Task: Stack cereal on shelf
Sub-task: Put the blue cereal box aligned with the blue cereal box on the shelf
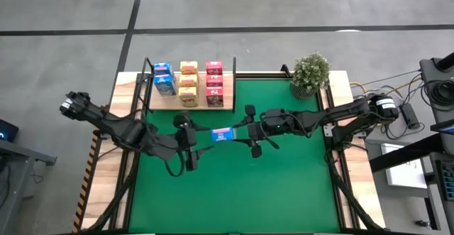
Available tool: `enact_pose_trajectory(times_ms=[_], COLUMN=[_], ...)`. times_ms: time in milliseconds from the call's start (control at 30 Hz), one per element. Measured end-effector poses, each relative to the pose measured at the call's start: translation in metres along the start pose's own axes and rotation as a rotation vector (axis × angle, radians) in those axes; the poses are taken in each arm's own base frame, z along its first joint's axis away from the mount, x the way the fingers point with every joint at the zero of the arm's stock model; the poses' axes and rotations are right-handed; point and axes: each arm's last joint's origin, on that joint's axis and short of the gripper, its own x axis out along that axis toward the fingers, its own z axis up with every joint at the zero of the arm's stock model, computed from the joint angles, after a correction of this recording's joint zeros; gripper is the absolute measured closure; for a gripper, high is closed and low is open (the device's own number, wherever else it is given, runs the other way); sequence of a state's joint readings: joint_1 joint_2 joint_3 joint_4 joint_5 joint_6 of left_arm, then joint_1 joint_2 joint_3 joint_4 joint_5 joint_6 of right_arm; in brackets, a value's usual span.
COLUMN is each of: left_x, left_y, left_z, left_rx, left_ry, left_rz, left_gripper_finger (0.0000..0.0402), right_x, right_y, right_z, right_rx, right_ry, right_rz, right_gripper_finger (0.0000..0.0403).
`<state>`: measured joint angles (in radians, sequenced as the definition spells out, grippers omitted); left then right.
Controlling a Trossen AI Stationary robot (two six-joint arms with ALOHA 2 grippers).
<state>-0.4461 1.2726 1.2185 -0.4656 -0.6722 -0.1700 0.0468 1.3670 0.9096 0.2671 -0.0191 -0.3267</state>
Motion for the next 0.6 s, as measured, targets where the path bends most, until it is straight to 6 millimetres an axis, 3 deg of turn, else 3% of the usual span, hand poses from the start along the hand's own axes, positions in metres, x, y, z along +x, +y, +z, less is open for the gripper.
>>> enact_pose_trajectory(times_ms=[400,600], left_x=[0.021,0.017], left_y=[-0.005,-0.004], left_z=[0.033,0.052], left_rx=[0.084,0.110], left_ry=[0.171,0.210], left_rz=[0.067,0.076], left_gripper_finger=[0.0139,0.0139], right_x=[0.000,0.000], right_y=[-0.001,-0.001], right_z=[0.000,0.000], right_rx=[0.001,0.002], right_ry=[0.003,0.003], right_rz=[-0.006,-0.004], right_gripper_finger=[0.0213,0.0213])
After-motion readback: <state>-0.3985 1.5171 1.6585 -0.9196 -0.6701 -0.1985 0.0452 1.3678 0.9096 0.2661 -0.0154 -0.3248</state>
